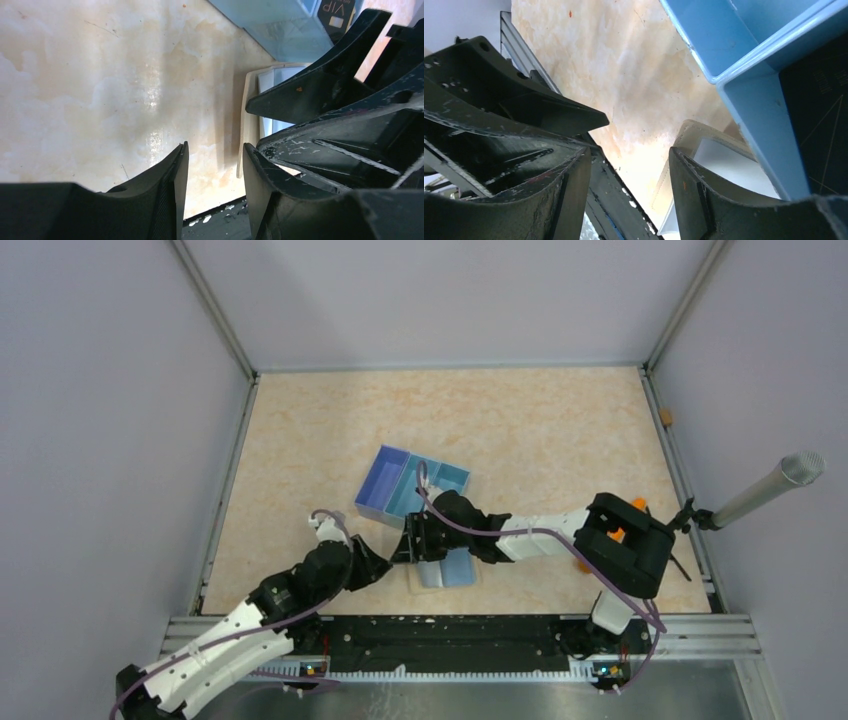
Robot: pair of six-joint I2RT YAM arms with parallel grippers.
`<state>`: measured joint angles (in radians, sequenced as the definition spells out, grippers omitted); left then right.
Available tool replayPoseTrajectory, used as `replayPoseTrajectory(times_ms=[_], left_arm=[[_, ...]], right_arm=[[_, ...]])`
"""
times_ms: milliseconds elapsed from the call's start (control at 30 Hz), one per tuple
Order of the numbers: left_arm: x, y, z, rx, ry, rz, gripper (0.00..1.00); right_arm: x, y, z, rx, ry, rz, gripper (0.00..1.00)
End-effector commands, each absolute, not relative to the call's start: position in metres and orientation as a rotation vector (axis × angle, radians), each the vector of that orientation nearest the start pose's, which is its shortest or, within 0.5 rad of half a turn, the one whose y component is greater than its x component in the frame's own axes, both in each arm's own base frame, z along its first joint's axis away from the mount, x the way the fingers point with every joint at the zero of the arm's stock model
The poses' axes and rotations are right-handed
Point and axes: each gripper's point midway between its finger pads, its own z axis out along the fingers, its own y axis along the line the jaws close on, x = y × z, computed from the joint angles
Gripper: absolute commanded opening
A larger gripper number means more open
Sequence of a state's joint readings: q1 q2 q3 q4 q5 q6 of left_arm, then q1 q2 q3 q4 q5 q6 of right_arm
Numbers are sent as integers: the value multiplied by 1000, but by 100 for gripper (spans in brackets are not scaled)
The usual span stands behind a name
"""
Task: Put the credit cards into the card holder
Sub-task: Open the card holder at the center of the board.
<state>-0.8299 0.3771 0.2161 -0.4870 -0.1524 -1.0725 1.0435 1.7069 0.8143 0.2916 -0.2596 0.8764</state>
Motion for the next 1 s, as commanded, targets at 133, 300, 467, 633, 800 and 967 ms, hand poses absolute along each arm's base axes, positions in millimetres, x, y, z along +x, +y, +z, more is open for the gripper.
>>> replayPoseTrajectory(times_ms=[133,300,467,633,800,967], left_arm=[[148,-165,113,-301,2206,-881,47],[152,-174,148,-180,2095,-952,49],[157,-186,167,-91,2061,-971,55],[164,-216,177,39,2073,-1024,59],[157,-262,187,158,2108,-1231,59],[152,-298,181,228,2125,-1318,57]], right_arm=[[158,413,95,-370,2406,1262,58],[168,406,141,-395,2311,1210,59],[177,380,174,-354,2275,1081,63],[191,334,172,-245,2306,838,63],[194,292,144,-116,2376,774,60],[192,266,120,-27,2411,779,54]])
